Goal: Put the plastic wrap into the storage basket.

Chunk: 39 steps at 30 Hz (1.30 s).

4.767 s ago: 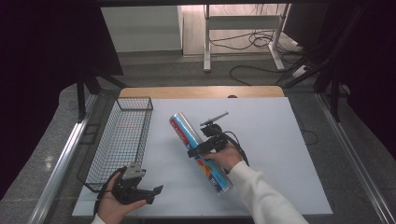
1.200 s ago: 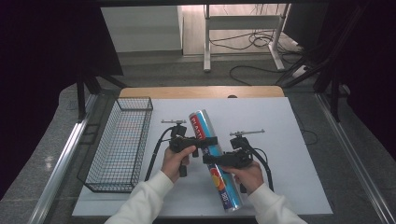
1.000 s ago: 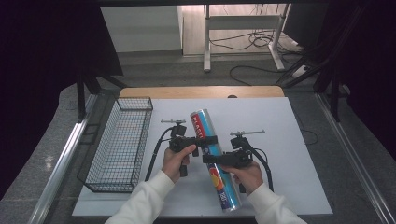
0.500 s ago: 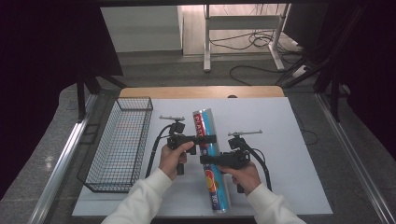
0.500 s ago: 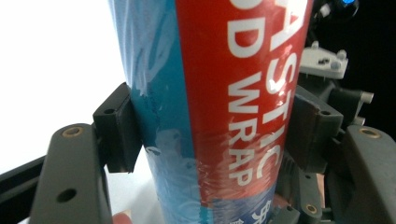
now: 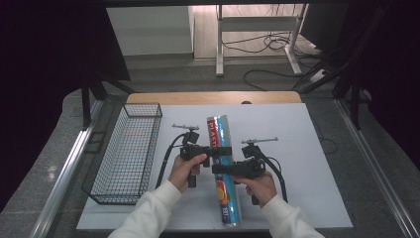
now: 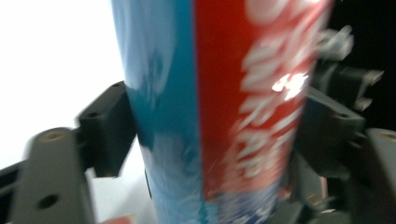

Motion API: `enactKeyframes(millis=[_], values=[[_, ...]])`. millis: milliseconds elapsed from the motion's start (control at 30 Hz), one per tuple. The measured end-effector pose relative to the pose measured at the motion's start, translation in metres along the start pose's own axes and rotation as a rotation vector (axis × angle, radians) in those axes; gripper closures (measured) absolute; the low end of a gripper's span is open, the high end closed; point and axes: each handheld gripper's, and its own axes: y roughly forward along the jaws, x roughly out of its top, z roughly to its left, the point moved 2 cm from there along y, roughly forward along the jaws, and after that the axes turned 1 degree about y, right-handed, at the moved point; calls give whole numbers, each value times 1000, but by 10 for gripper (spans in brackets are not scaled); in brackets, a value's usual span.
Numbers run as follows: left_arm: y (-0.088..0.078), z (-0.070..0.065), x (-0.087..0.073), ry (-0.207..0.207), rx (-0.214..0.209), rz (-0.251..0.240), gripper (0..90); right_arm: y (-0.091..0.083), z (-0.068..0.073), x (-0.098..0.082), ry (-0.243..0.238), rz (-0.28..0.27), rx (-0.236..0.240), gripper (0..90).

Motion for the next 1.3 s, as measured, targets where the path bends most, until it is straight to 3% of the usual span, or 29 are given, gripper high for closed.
enactKeyframes(millis=[100, 200, 500, 733, 867, 1033, 1200, 1300], values=[[6, -1, -3, 8, -6, 11, 229, -1, 2, 2, -3, -1, 2, 321], [6, -2, -2, 17, -14, 8, 312, -1, 2, 1, -6, -6, -5, 321], [3, -3, 0, 27, -4, 20, 318, 0, -1, 0, -13, -21, 18, 307], [-12, -2, 5, 39, 18, 11, 319, -4, 5, -2, -35, -26, 67, 190], [-25, -2, 7, 55, 47, -2, 319, -17, 8, -3, -70, -29, 66, 135], [-40, -4, 10, 51, 45, -17, 319, -40, 2, -5, -75, -69, 50, 126], [-56, -9, 14, 62, 54, -32, 319, -69, -18, -10, -34, -118, 15, 127], [-66, -10, 16, 59, 65, -42, 318, -77, -26, -12, -19, -134, 1, 127]])
